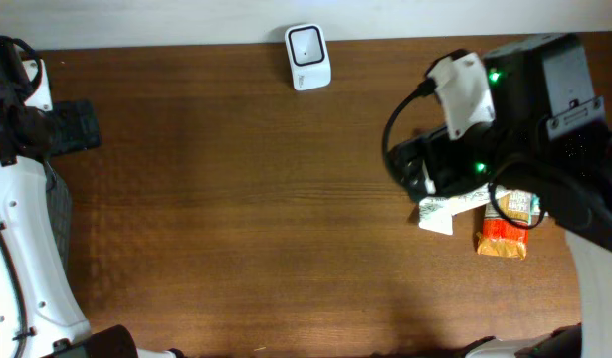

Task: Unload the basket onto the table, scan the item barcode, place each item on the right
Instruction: 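Carry the snack bag right and drop it on the item pile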

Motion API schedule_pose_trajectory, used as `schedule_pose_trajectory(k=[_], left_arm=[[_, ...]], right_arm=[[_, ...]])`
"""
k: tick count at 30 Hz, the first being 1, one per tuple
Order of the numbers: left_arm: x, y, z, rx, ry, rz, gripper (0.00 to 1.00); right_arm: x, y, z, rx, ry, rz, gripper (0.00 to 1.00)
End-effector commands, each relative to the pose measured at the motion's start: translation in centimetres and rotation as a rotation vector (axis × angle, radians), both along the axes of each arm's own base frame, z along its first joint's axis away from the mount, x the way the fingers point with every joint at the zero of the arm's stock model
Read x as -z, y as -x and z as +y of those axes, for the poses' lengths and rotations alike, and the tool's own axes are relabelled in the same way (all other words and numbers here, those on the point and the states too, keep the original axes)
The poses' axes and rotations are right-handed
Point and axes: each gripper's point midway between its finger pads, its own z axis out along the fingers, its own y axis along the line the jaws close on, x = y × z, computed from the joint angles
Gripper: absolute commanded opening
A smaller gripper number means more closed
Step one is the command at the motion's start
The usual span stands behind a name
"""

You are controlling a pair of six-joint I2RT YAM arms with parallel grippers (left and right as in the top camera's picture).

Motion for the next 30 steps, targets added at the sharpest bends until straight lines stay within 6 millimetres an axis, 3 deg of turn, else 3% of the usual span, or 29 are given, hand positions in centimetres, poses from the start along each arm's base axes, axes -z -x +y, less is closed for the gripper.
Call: schedule_pose_trajectory(k=[1, 3, 5, 6, 11, 16, 18, 21, 24, 30], left_arm=[[-0.7, 0.2, 0.1, -0.004, -0.009, -0.018, 0.99], [-0.7, 0.2, 0.1, -0.004, -0.009, -0.018, 0.99], [-0.7, 0.2, 0.1, -0.004, -0.009, -0.018, 0.99], [-0.7, 0.2, 0.1, -0.004, -0.009, -0.018, 0.99], [-0.7, 0.2, 0.1, -0.004, -0.009, -0.018, 0.99], [-0.7, 0.2, 0.1, -0.004, -0.009, -0.018, 0.99], [-0.7, 0.2, 0.1, -0.004, -0.009, -0.018, 0.99], [-0.7, 0.2, 0.1, -0.004, -0.009, -0.018, 0.99], [-0.7, 0.2, 0.1, -0.004, -0.009, -0.018, 0.99], [-0.7, 0.2, 0.1, -0.004, -0.009, -0.018, 0.99]], right_arm=[[-0.3, 1.5, 2.5, -0.109, -0.06, 0.024, 0.99], [-0.5, 1.7, 3.3, -0.137, -0.098, 0.036, 0.99], [-0.6, 1.1, 2.8, 0.007, -0.153, 0.069, 0.99], [-0.4, 0.5, 1.5, 0.126, -0.14, 0.072, 0.99], [-1.0, -0.4, -1.1, 0.23, -0.051, -0.02, 0.99], [-3.4, -1.5, -4.3, 0.352, 0.011, -0.181, 0.99], [-4.8, -2.5, -5.7, 0.414, -0.042, -0.271, 0.99], [-5.2, -3.1, -6.6, 0.356, -0.066, -0.384, 0.99], [-4.2, -3.3, -7.9, 0.341, -0.108, -0.519, 0.99], [2.7, -1.9, -11.4, 0.431, -0.164, -0.714, 0.99]])
